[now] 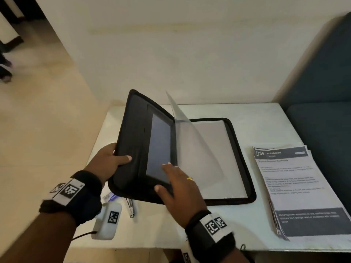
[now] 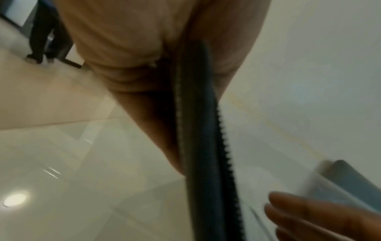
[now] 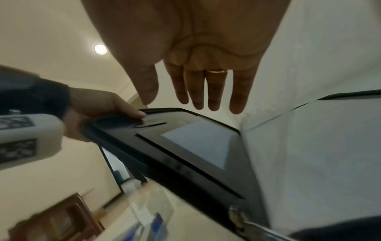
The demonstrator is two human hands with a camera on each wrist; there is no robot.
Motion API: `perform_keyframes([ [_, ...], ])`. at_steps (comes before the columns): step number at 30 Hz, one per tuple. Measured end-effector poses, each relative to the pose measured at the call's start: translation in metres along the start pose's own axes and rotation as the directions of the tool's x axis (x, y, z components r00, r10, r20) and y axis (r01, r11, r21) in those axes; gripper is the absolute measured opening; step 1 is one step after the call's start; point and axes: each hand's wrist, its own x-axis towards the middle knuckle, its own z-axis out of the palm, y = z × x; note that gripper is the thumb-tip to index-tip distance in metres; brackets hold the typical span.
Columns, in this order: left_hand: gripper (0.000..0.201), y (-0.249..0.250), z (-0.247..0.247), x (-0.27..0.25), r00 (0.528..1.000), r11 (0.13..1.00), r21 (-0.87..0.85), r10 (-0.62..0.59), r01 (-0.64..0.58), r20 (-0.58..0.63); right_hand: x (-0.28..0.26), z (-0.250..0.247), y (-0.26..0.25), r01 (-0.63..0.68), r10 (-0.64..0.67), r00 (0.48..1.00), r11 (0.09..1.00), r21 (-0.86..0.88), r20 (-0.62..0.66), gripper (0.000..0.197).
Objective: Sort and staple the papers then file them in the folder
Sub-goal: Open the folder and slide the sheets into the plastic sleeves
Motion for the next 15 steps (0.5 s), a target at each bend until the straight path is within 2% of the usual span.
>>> perform_keyframes([
  [3, 0.033, -0.018, -0.01, 0.018, 0.999, 0.997, 0.069, -0.035, 0.037, -0.038, 0.011, -0.003, 0.029, -0.133, 0.146, 0.987, 0.977, -0.164, 0.066, 0.072],
  [6, 0.037, -0.032, -0.017, 0.031, 0.994, 0.992, 0.1, -0.069, 0.078, -0.086, 0.021, -0.01, 0.056, -0.218, 0.242, 0.969, 0.936, -0.278, 0.057, 0.077],
  [11, 0.045, -0.047, -0.014, 0.044, 0.983, 0.956, 0.253, -0.113, 0.147, -0.144, 0.031, -0.016, 0.099, -0.35, 0.424, 0.903, 0.822, -0.449, 0.073, 0.076],
  [15, 0.05, -0.061, -0.013, 0.054, 0.971, 0.923, 0.309, -0.189, 0.227, -0.147, 0.025, -0.016, 0.129, -0.411, 0.533, 0.832, 0.779, -0.474, 0.155, 0.066],
])
